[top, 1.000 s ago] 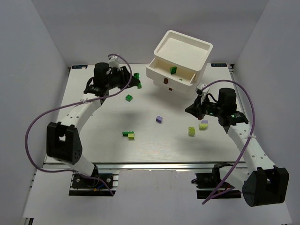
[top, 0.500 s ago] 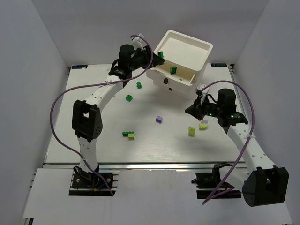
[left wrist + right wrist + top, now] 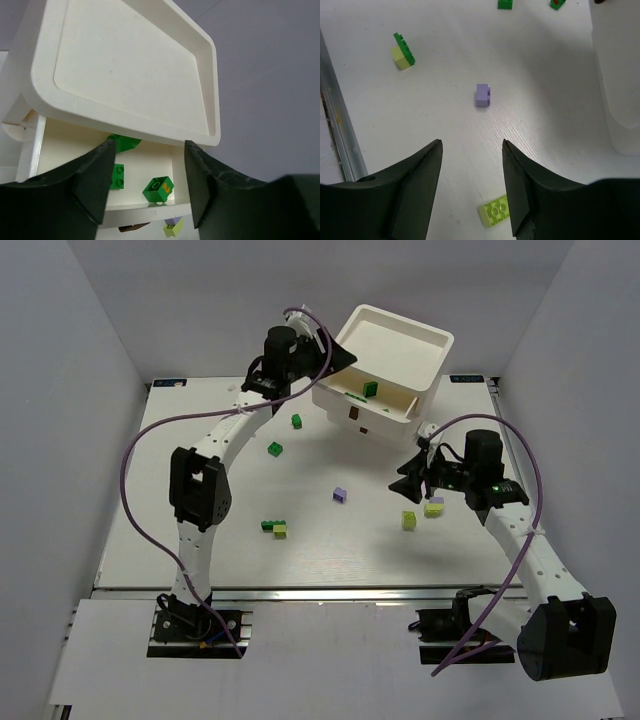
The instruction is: Sort the legos into containers by color
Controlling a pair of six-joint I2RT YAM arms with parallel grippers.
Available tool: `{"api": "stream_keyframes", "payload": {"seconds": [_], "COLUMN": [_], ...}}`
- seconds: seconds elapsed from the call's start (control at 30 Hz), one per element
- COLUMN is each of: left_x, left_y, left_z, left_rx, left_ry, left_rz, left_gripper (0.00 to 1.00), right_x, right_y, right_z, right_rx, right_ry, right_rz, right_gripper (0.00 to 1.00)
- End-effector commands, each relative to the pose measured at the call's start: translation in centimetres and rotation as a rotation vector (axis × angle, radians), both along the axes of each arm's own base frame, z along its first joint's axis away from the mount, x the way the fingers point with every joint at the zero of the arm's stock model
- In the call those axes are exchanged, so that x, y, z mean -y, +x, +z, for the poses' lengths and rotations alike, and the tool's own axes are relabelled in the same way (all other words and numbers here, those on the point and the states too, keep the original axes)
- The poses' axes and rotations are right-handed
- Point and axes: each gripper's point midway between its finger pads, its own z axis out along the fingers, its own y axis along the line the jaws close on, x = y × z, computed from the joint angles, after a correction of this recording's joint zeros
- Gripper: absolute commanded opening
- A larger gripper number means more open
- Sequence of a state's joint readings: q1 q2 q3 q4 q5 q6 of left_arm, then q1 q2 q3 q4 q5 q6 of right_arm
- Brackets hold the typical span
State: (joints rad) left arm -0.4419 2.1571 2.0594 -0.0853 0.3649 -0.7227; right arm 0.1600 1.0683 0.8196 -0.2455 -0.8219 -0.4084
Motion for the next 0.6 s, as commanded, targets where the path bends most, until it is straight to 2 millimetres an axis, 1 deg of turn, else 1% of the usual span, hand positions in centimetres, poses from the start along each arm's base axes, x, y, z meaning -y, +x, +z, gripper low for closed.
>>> {"api": "stream_keyframes", "payload": {"seconds": [0.0, 0.03, 0.07, 0.1, 0.13, 0.17, 0.2, 0.23, 0.27, 0.3, 0.33, 0.37, 0.4, 0.43, 0.47, 0.5, 0.53, 0.57], "left_x": [-1.3, -1.5, -1.6, -2.8, -3.3, -4.0, -5.5, -6.6, -8.0, -9.4, -10.6, -12.9, -14.2, -15.6, -17.5, -19.0, -20.1, -21.4], "left_y": [-1.0, -1.4, -2.0, -3.2, -4.2, -5.2, -7.5, -8.7, -9.5, -11.0, -12.3, -13.9, -15.0, -16.3, -17.4, -18.1, -19.0, -20.1], "left_z": [6.0, 6.5, 5.8, 7.4, 7.7, 7.8, 6.9, 6.3, 5.3, 0.0, -1.2, 0.0, -1.4, -4.7, -3.9, -4.5, -5.9, -4.4], "left_rx": [0.104, 0.112, 0.098, 0.138, 0.149, 0.164, 0.182, 0.187, 0.184, 0.12, 0.109, 0.149, 0.145, 0.092, 0.111, 0.104, 0.084, 0.128], "left_ry": [-0.027, -0.026, -0.012, 0.005, 0.027, 0.064, 0.145, 0.187, 0.232, 0.326, 0.367, 0.4, 0.462, 0.52, 0.547, 0.601, 0.638, 0.638], "left_rz": [0.012, 0.007, -0.001, 0.0, -0.004, -0.005, -0.008, 0.008, 0.051, 0.051, 0.067, 0.139, 0.155, 0.167, 0.234, 0.273, 0.293, 0.337], "left_gripper": [0.65, 0.48, 0.33, 0.18, 0.01, 0.0, 0.0, 0.0, 0.0, 0.02, 0.09, 0.32, 0.45, 0.56, 0.64, 0.71, 0.73, 0.74], "right_x": [-1.0, -1.1, -1.4, -1.6, -1.9, -2.6, -2.7, -3.0, -3.2, -4.2, -4.7, -5.3, -6.9, -8.5, -8.9, -9.8, -11.8, -13.3], "right_y": [-1.6, -1.9, -2.1, -2.7, -2.9, -3.4, -3.0, -2.9, -2.5, -2.6, -1.7, -1.0, -1.0, -0.5, 0.5, 1.5, 0.8, 1.8], "right_z": [0.8, 0.7, 0.8, 0.7, 0.8, 0.8, 0.8, 0.8, 0.7, 0.2, -0.1, -0.6, -1.7, -0.6, -0.7, -1.8, -2.0, -0.2], "right_rx": [0.058, 0.059, 0.078, 0.095, 0.123, 0.138, 0.163, 0.171, 0.161, 0.155, 0.139, 0.132, 0.094, 0.118, 0.109, 0.075, 0.076, 0.099], "right_ry": [0.016, 0.017, 0.017, 0.016, 0.012, 0.013, -0.001, -0.011, -0.022, -0.059, -0.088, -0.142, -0.175, -0.183, -0.215, -0.242, -0.254, -0.24], "right_rz": [0.118, 0.132, 0.153, 0.177, 0.193, 0.221, 0.207, 0.205, 0.19, 0.196, 0.191, 0.163, 0.183, 0.187, 0.133, 0.12, 0.153, 0.144], "right_gripper": [0.57, 0.55, 0.54, 0.51, 0.47, 0.43, 0.35, 0.32, 0.29, 0.27, 0.27, 0.26, 0.29, 0.33, 0.36, 0.42, 0.45, 0.49]}}
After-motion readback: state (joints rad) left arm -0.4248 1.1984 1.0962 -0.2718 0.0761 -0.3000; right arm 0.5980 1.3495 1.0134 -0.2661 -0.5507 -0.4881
